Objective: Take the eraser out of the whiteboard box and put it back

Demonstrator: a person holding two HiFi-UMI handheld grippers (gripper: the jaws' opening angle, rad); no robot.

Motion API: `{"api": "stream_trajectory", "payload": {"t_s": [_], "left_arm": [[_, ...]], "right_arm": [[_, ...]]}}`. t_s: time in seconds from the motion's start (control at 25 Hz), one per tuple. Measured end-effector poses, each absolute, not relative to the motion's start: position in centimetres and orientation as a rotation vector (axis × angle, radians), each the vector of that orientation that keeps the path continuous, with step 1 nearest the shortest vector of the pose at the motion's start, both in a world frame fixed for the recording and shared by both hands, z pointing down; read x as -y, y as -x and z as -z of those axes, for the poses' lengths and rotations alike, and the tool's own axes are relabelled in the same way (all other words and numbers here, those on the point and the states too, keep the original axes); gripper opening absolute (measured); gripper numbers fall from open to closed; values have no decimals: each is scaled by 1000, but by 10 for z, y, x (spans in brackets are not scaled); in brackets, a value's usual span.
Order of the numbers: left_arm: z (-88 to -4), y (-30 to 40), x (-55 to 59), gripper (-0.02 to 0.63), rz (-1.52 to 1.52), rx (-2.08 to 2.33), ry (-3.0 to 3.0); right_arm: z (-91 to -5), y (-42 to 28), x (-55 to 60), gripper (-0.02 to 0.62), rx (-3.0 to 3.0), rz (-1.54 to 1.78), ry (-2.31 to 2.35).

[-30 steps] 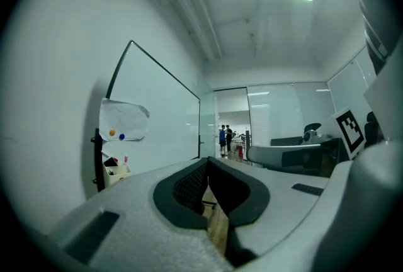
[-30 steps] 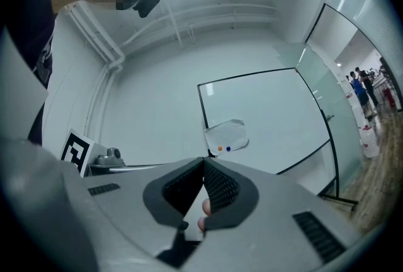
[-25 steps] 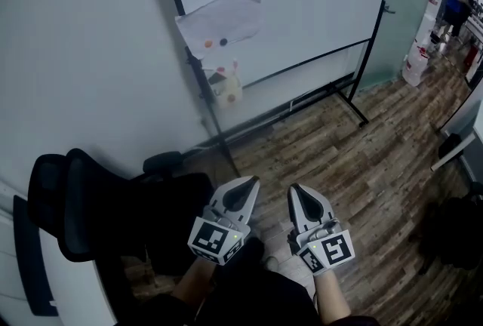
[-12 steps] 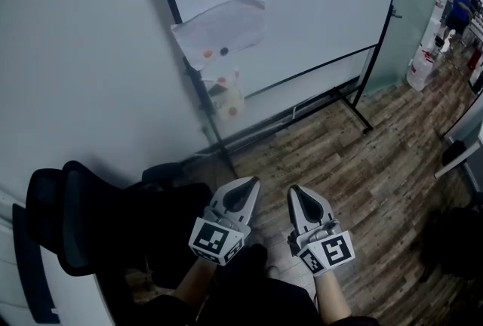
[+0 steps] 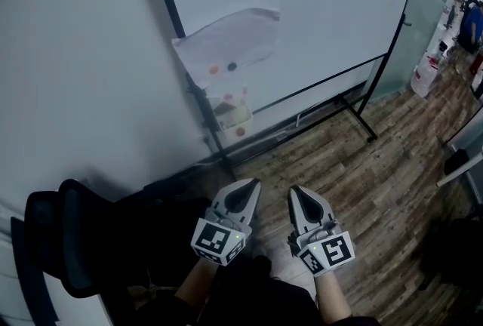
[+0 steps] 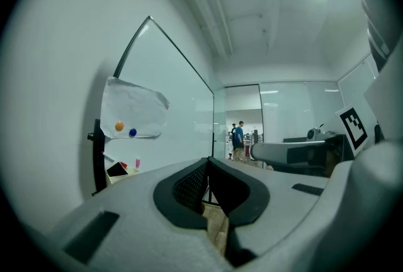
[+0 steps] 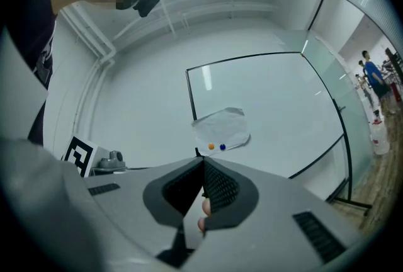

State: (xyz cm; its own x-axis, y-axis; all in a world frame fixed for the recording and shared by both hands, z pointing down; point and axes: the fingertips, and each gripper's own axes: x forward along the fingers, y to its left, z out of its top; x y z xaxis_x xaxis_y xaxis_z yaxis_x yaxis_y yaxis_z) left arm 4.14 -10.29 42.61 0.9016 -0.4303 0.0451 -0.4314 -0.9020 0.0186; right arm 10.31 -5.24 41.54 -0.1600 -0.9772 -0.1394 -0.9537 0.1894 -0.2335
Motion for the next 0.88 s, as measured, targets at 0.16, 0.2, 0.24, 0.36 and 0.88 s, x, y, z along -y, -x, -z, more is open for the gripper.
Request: {"api": "stream_trajectory", "payload": {"t_s": [0.16, 0.2, 0.24, 0.36, 0.88], "left_arm": [[-424, -42, 139, 5, -46, 683, -3029], [-424, -43, 145, 5, -43, 679, -3031], [-423, -44, 150, 5, -40, 676, -3034], [-422, -45, 165, 5, -33, 673, -3037], [-432, -55, 229, 5, -45, 809, -2988]], "right_arm": [[-414, -102, 83, 3, -2211, 127, 1858], [-414, -103, 90, 3, -2209, 125, 1863], [-414, -104, 95, 3, -2207, 123, 1867], [-412, -107, 111, 3, -2206, 116, 1873], [-422, -121, 186, 3, -2304, 151, 1765]]}}
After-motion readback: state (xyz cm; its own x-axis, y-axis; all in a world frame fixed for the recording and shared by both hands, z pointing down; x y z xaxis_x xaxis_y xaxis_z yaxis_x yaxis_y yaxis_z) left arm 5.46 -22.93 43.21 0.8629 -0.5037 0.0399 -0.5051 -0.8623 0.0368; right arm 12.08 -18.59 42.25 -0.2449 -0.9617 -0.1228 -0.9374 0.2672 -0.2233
